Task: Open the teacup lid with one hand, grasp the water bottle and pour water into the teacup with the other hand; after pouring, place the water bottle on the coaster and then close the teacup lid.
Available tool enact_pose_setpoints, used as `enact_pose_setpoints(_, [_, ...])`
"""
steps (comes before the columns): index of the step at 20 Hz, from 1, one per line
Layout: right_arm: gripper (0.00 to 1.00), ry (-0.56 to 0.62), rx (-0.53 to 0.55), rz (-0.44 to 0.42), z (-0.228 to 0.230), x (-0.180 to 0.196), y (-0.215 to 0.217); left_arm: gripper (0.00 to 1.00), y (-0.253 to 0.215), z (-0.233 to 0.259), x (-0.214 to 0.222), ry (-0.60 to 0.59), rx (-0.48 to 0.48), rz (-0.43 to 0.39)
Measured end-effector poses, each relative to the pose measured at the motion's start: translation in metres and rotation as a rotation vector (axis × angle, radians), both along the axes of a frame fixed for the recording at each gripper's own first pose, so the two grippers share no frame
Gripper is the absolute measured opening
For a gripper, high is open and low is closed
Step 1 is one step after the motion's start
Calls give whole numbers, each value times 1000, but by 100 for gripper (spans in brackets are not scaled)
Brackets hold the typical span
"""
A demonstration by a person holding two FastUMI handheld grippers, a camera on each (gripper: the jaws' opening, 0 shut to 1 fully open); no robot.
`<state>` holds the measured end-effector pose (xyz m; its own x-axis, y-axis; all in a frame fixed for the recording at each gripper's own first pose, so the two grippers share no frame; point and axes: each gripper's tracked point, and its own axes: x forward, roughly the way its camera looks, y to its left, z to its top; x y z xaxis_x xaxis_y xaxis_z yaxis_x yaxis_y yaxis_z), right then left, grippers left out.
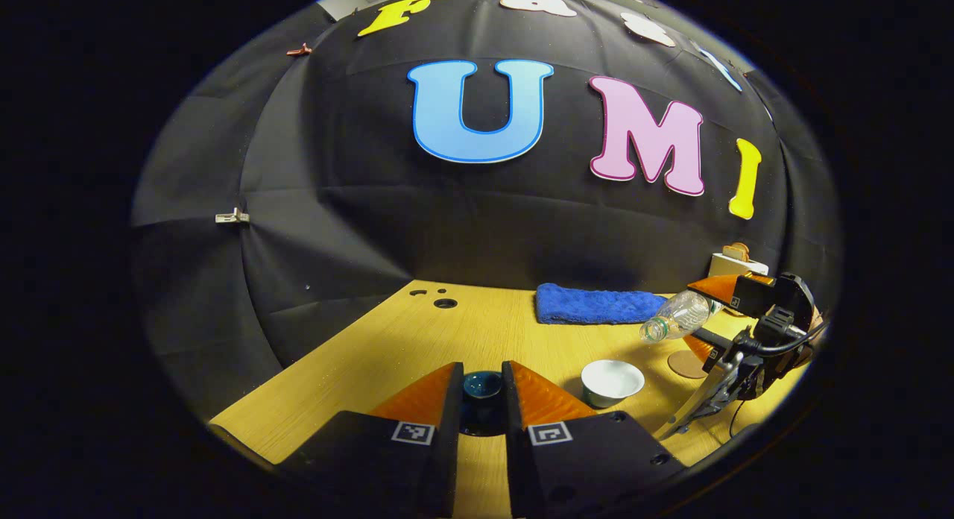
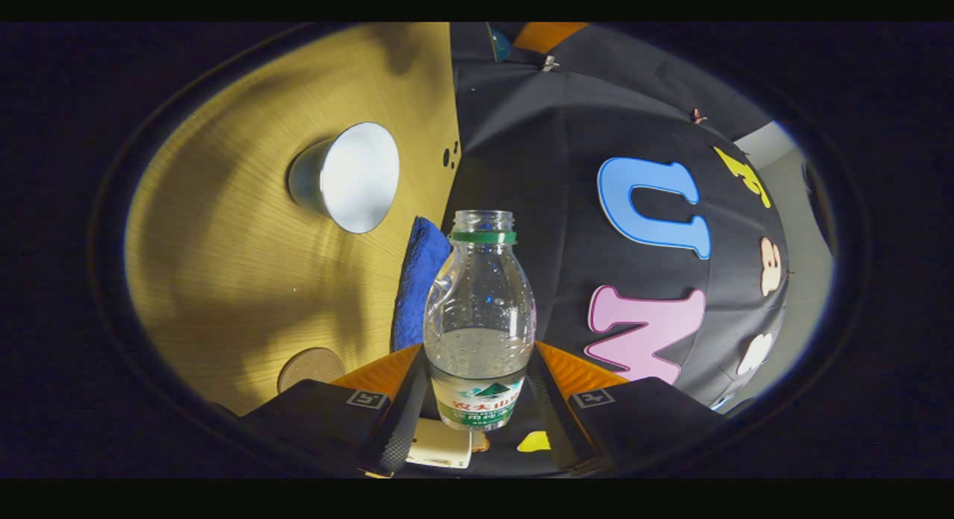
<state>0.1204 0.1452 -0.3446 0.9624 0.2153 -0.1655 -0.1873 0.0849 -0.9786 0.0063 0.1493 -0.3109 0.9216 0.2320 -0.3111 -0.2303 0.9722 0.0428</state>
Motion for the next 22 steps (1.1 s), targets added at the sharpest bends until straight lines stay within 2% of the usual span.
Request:
enact_pose_setpoints(7, [74,-40,-80,49,3,-5,4,31,3,0,-3,-3,-3,5])
enact_pose_setpoints(8, [74,-43,-88,53,3,-5,5,28,3,1,-3,-4,-2,5])
enact_pose_setpoints(9, [74,-46,-97,57,2,-5,6,31,4,1,-4,-5,-2,7])
enact_pose_setpoints(12, [74,-60,-132,75,4,-3,5,31,7,2,-4,-7,-2,13])
enact_pose_setpoints(13, [74,-64,-143,81,4,-3,4,28,8,1,-4,-6,-1,17])
enact_pose_setpoints(14, [74,-74,-159,90,5,-1,3,31,10,1,-5,-7,-1,22])
enact_pose_setpoints(15, [77,-89,-174,97,7,0,3,31,11,1,-5,-9,-5,25])
enact_pose_setpoints(17, [74,-110,-201,107,7,-1,4,31,12,0,-5,-13,-14,31])
enact_pose_setpoints(18, [77,-122,-211,110,9,-1,4,31,14,0,-5,-14,-16,33])
enact_pose_setpoints(19, [74,-135,-219,114,10,0,4,31,14,-1,-5,-14,-17,36])
enact_pose_setpoints(22, [74,-167,-243,123,11,2,3,31,16,-1,-6,-15,-24,42])
